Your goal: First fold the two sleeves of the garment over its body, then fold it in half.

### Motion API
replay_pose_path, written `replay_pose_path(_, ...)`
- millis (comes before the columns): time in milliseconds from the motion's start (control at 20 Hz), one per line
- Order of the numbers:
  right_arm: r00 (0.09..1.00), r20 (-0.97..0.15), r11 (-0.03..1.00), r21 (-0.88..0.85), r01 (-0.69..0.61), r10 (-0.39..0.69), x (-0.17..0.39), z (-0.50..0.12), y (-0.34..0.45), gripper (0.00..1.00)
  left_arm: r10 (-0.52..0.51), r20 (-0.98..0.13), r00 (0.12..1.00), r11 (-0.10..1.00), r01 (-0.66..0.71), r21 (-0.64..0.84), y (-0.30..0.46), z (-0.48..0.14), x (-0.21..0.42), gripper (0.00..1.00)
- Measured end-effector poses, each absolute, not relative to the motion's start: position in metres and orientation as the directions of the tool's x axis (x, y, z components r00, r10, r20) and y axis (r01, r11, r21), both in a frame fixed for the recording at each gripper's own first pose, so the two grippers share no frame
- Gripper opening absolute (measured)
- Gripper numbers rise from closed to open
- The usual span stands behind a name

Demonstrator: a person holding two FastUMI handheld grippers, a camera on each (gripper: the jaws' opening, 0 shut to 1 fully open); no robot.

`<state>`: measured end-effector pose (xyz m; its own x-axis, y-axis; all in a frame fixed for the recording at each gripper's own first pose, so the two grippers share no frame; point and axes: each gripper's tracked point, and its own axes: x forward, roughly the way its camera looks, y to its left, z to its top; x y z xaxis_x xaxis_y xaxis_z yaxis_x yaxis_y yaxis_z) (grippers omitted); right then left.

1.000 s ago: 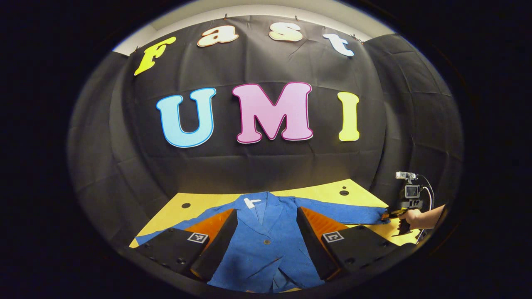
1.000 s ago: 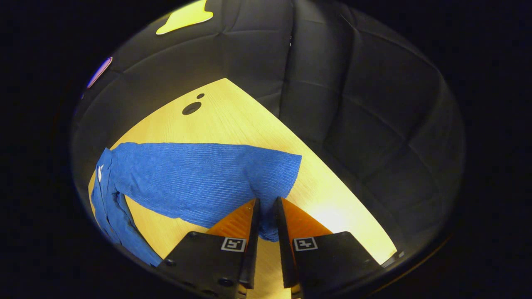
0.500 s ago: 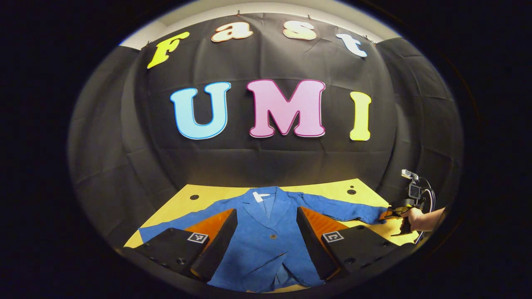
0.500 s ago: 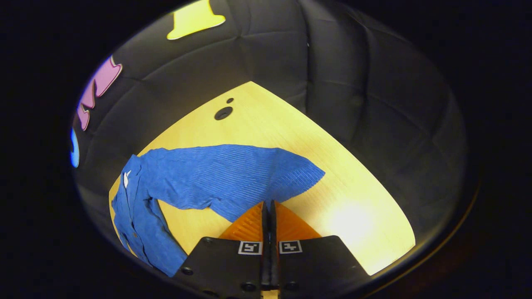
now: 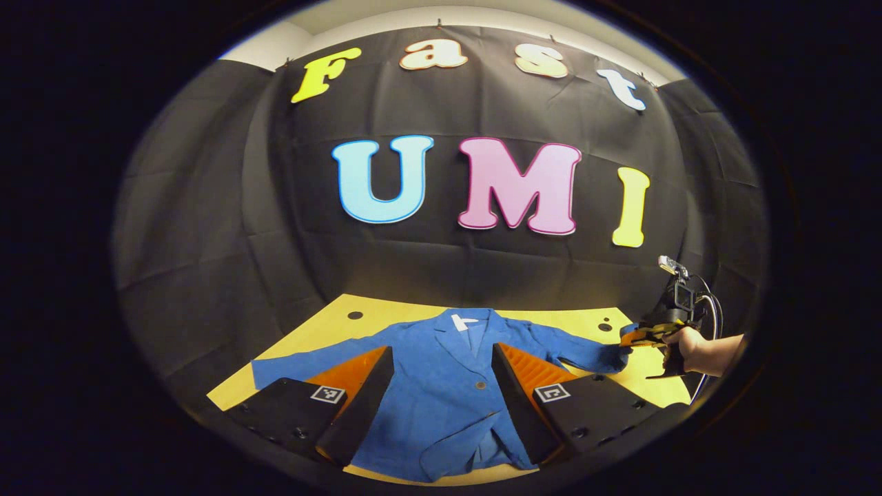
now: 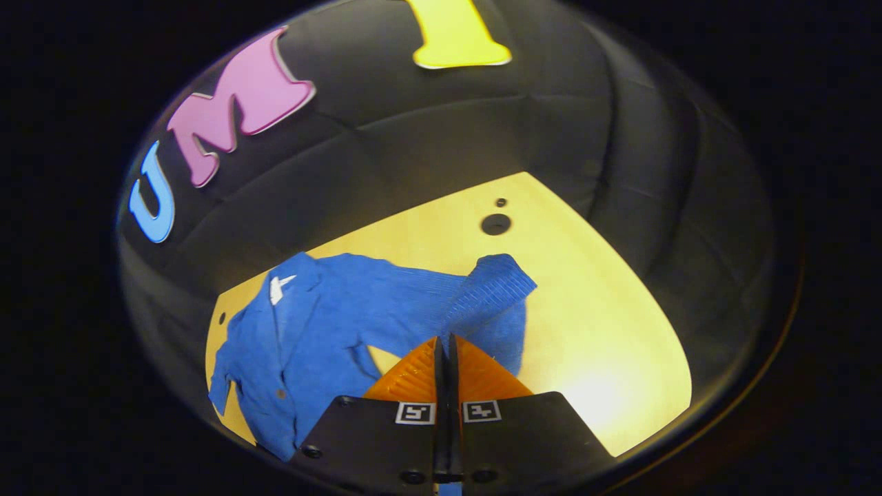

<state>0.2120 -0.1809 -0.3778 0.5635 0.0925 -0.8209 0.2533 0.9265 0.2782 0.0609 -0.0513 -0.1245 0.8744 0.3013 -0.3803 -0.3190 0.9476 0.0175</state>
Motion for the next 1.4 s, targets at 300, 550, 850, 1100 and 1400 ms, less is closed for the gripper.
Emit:
replay_pose_path(300,0.565,-0.777,0.906,0.407,0.113,0.279,0.241,-0.353,-0.021,0.01,0.390,-0.391,0.834,0.909,-0.417,0.017,-0.001,-0.127,0.017,0.82)
replay_pose_path(550,0.527,-0.752,0.849,0.518,0.101,0.396,0.241,-0.356,0.097,0.00,0.471,-0.415,0.778,0.856,-0.516,0.003,0.048,-0.135,-0.024,0.82)
replay_pose_path(850,0.438,-0.726,0.735,0.651,0.189,0.530,0.205,-0.388,0.193,0.00,0.505,-0.473,0.723,0.806,-0.590,-0.042,0.083,-0.161,-0.058,0.82)
replay_pose_path(1100,0.475,-0.633,0.609,0.759,0.230,0.611,0.201,-0.383,0.232,0.67,0.462,-0.544,0.700,0.817,-0.574,-0.045,0.082,-0.184,-0.069,0.84)
replay_pose_path(1400,0.504,-0.636,0.663,0.732,0.154,0.584,0.186,-0.367,0.212,0.97,0.439,-0.535,0.721,0.828,-0.556,-0.070,0.083,-0.191,-0.062,0.84)
